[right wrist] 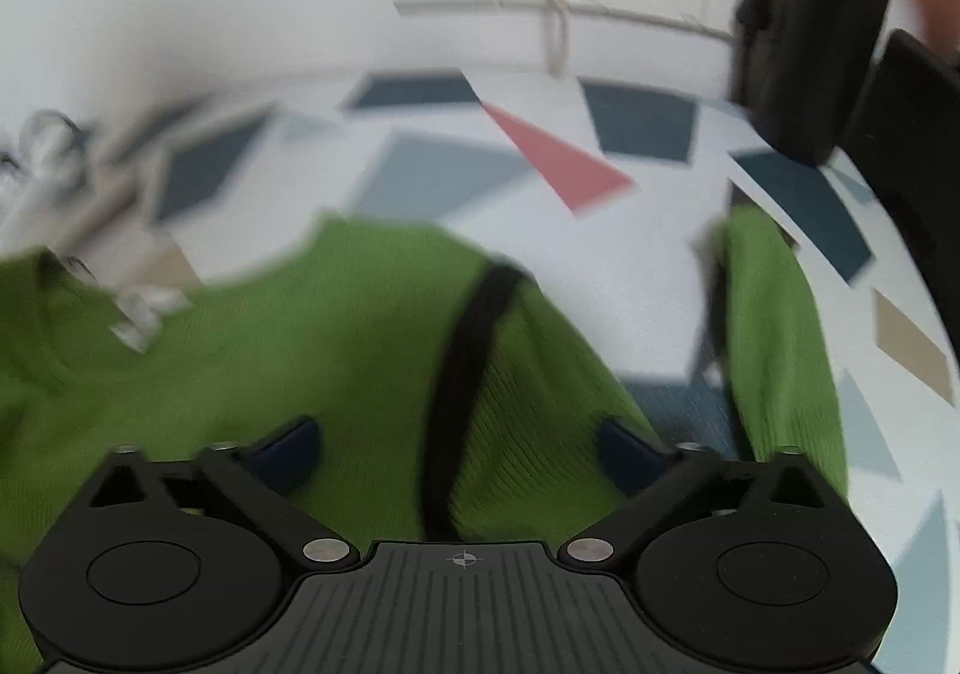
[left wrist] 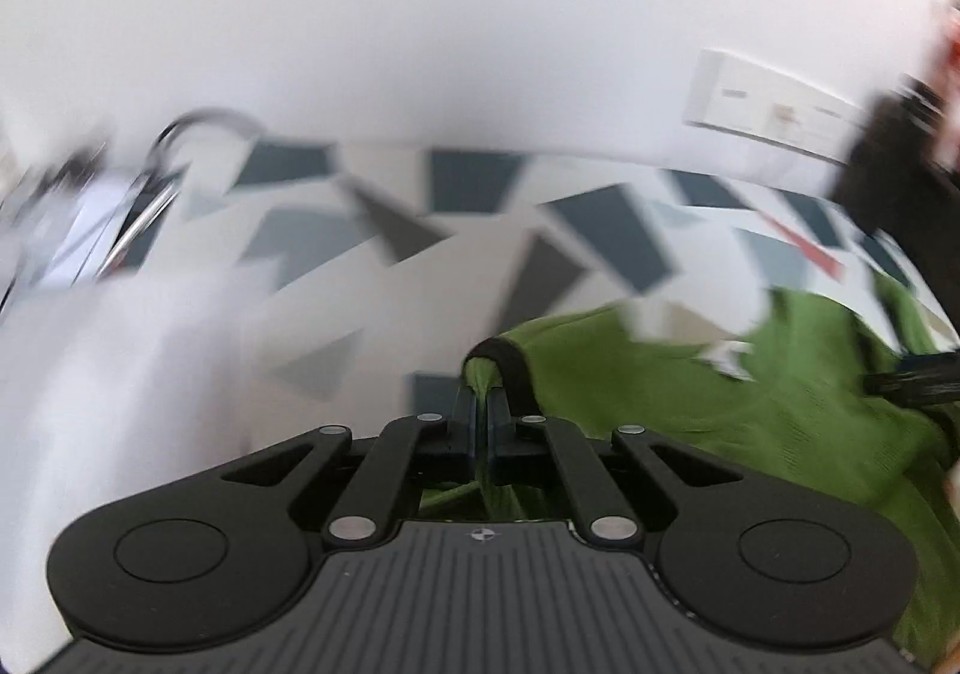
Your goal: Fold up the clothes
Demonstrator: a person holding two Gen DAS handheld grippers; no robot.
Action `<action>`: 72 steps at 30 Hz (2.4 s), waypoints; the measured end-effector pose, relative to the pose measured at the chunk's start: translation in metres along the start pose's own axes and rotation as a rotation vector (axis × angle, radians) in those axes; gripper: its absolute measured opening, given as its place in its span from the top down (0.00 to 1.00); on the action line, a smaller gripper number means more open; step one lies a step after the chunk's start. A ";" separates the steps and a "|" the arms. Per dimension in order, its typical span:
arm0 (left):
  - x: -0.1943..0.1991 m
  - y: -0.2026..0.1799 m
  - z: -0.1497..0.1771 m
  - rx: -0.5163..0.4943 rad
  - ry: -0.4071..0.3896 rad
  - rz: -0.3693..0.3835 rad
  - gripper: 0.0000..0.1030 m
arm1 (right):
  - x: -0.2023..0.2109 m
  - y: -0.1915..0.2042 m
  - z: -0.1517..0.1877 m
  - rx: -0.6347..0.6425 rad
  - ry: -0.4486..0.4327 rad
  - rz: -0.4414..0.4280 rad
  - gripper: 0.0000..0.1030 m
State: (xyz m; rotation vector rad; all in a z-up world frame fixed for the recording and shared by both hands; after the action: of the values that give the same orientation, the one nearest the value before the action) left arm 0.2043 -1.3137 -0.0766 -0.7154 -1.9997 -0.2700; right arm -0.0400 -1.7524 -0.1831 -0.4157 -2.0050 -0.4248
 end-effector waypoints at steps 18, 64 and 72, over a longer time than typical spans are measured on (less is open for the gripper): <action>-0.050 -0.002 -0.014 -0.020 -0.014 -0.062 0.97 | -0.045 0.026 -0.067 0.408 0.126 0.008 0.46; -0.090 -0.046 -0.107 -0.062 -0.011 -0.102 0.22 | -0.065 -0.014 -0.145 0.046 -0.132 0.234 0.04; -0.043 -0.079 -0.090 -0.079 0.009 -0.042 0.12 | 0.001 -0.009 -0.112 0.047 -0.126 0.164 0.01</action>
State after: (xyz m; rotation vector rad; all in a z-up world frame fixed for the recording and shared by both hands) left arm 0.2386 -1.4350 -0.0590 -0.7206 -2.0067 -0.3782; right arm 0.0420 -1.8124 -0.1342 -0.5854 -2.0790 -0.2542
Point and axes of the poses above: each gripper's, at about its wrist camera, not at the fingertips, and x roughly against the way its jaws point, y to its left, z to its underside, the point moved 3 cm from there along -x, roughly the way its jaws point, and after that the axes turned 11 degrees about y, right-handed, at the moved point
